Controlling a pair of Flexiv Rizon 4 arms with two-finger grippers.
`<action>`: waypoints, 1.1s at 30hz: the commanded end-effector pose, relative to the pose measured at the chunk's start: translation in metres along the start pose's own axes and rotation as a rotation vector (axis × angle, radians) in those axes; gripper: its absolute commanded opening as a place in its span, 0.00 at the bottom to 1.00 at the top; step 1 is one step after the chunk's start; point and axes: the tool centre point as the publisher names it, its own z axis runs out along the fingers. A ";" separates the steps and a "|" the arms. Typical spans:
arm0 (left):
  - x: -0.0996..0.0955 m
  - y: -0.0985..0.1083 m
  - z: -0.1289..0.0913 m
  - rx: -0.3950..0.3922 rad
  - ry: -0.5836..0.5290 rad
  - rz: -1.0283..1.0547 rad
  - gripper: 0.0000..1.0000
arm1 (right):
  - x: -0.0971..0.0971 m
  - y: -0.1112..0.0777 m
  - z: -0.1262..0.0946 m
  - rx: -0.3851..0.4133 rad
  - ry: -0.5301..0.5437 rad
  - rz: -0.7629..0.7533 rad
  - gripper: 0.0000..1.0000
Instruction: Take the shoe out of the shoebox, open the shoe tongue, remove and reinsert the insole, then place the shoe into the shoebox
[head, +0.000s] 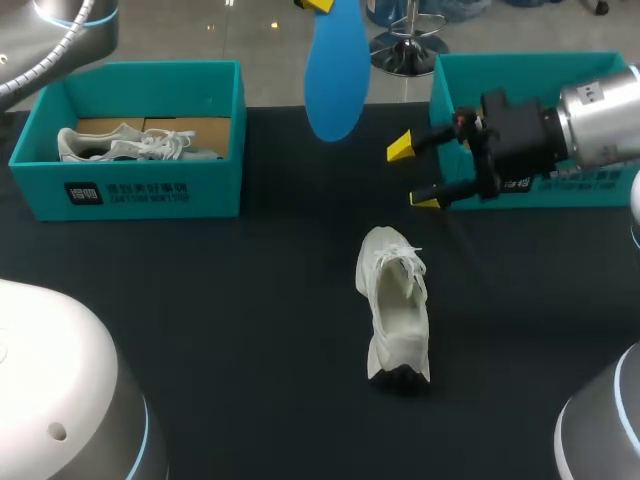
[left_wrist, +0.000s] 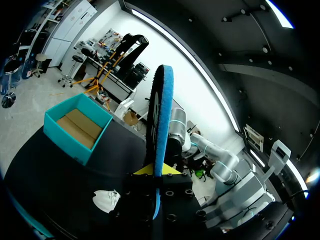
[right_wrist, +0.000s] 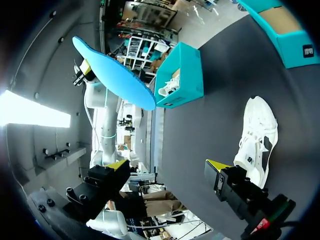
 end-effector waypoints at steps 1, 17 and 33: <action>0.000 0.000 0.000 -0.002 0.001 0.001 0.00 | 0.007 0.008 -0.003 -0.043 -0.007 0.055 1.00; 0.000 0.000 0.000 -0.002 0.001 0.001 0.00 | 0.029 0.019 0.002 -0.050 0.058 0.093 1.00; 0.000 0.000 0.000 -0.002 0.001 0.001 0.00 | 0.028 0.011 0.002 0.021 0.233 0.272 1.00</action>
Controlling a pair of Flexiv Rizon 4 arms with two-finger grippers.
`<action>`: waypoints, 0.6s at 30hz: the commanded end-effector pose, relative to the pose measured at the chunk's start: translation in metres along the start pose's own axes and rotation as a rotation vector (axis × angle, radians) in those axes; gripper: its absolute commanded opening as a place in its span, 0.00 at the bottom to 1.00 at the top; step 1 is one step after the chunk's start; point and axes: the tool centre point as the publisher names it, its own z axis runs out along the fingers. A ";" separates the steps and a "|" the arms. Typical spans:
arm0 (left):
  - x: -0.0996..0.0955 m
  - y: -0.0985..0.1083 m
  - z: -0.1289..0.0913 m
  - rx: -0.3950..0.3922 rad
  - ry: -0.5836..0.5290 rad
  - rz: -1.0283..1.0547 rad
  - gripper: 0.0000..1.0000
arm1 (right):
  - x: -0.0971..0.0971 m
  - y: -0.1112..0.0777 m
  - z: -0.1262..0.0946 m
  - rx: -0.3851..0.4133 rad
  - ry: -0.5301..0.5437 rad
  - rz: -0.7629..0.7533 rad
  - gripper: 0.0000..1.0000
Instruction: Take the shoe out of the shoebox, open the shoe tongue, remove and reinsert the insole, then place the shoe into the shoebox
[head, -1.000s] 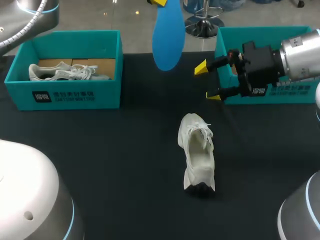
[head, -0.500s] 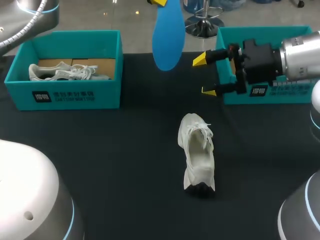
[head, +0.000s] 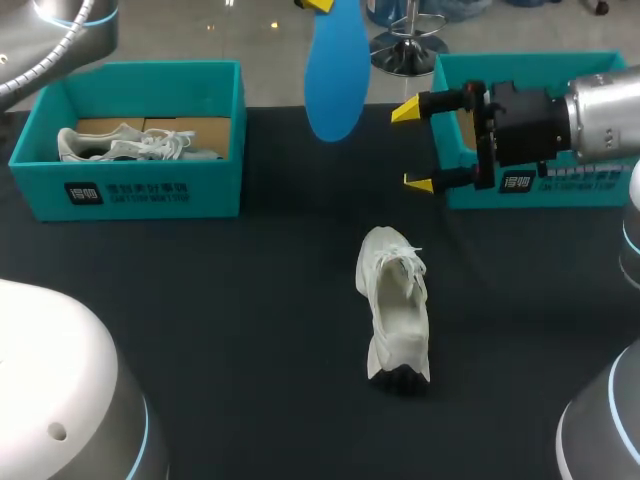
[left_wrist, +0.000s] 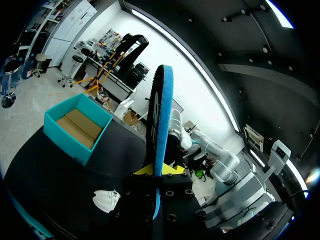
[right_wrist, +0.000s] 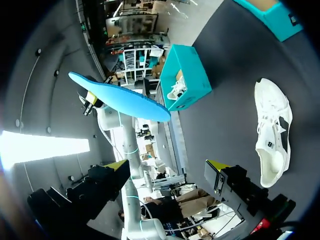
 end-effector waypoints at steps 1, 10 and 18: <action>0.000 0.000 0.000 -0.001 0.000 0.001 0.00 | -0.005 -0.001 0.011 0.029 0.069 0.036 1.00; 0.000 0.000 0.000 -0.001 0.000 0.001 0.00 | 0.005 -0.011 0.024 0.081 0.141 0.080 1.00; 0.000 0.000 0.000 -0.001 0.000 0.001 0.00 | 0.010 -0.016 0.029 0.085 0.111 0.054 1.00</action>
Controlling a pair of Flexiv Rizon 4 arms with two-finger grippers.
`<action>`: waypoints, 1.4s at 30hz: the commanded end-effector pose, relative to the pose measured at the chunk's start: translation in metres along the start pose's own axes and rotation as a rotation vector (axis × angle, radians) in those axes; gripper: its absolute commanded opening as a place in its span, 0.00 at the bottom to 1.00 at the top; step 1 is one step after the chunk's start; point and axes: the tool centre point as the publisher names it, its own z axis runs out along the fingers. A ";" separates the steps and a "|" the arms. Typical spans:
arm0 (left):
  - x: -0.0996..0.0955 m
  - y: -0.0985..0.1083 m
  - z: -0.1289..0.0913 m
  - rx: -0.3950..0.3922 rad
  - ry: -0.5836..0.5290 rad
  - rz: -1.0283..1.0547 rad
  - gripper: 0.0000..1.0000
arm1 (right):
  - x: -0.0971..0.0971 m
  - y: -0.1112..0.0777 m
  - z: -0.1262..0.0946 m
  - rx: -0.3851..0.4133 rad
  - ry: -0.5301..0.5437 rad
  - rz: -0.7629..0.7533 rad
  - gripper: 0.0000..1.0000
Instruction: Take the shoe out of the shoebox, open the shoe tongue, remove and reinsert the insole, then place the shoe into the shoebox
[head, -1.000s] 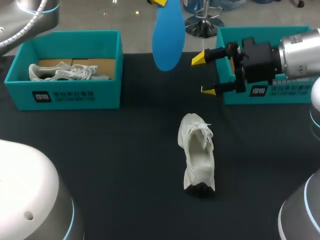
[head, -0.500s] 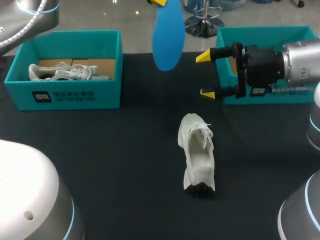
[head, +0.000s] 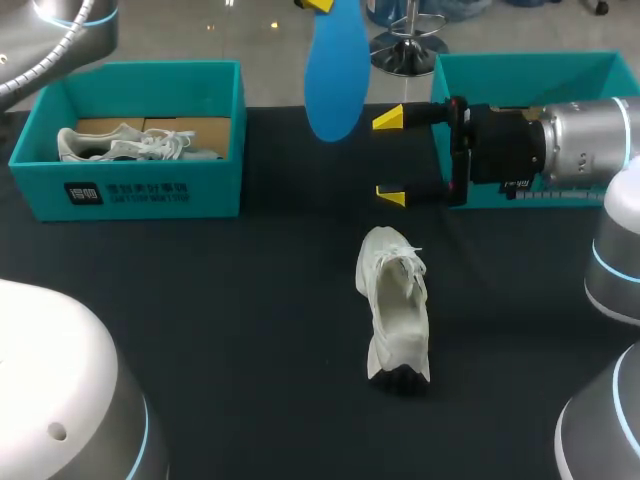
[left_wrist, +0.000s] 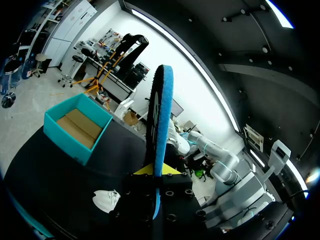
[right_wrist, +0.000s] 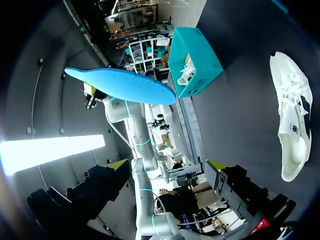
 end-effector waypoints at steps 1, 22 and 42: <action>0.000 0.000 0.000 -0.002 0.000 0.001 0.00 | 0.003 0.002 0.002 0.001 -0.010 0.002 1.00; 0.014 0.004 -0.017 0.084 -0.073 0.216 0.00 | 0.003 0.002 0.002 0.001 -0.010 0.002 1.00; 0.033 0.083 -0.086 0.286 -0.531 0.902 0.00 | 0.003 0.002 0.002 0.001 -0.010 0.002 1.00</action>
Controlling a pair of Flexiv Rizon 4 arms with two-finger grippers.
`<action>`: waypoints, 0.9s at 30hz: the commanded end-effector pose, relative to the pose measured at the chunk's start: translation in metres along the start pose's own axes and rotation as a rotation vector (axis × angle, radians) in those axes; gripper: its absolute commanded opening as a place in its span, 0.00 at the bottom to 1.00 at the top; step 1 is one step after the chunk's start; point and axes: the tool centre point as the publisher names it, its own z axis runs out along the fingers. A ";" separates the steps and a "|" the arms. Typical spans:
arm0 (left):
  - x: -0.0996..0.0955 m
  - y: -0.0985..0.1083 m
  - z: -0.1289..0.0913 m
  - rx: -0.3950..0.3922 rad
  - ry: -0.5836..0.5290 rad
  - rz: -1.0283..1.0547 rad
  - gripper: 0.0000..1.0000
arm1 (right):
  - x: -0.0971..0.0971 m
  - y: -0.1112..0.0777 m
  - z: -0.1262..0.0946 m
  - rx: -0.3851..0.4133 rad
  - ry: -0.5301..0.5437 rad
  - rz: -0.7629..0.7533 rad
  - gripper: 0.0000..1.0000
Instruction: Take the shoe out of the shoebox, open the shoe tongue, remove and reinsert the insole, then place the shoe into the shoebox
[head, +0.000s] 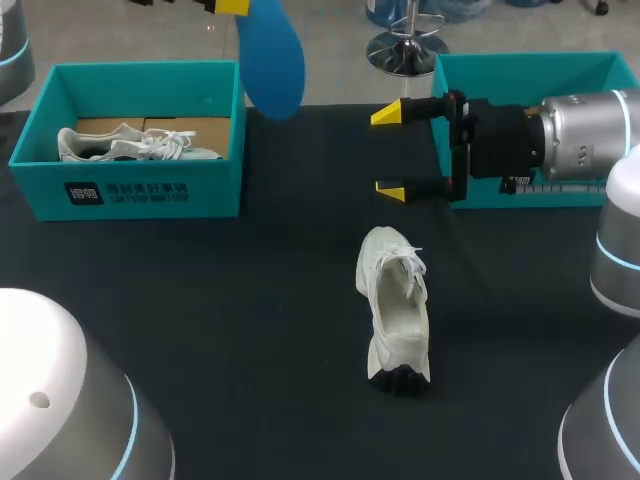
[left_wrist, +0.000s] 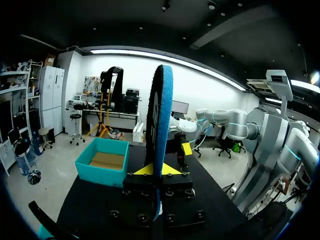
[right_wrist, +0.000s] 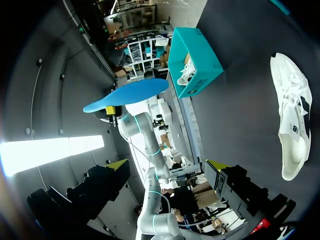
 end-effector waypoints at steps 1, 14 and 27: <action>0.025 0.021 -0.004 0.082 -0.374 0.366 0.00 | 0.000 0.001 0.002 -0.001 -0.001 0.000 1.00; 0.043 0.039 0.013 0.013 -0.412 0.548 0.00 | 0.000 0.001 0.002 -0.001 -0.001 0.000 1.00; 0.043 0.039 0.013 0.013 -0.412 0.548 0.00 | 0.000 0.001 0.002 -0.001 -0.001 0.000 1.00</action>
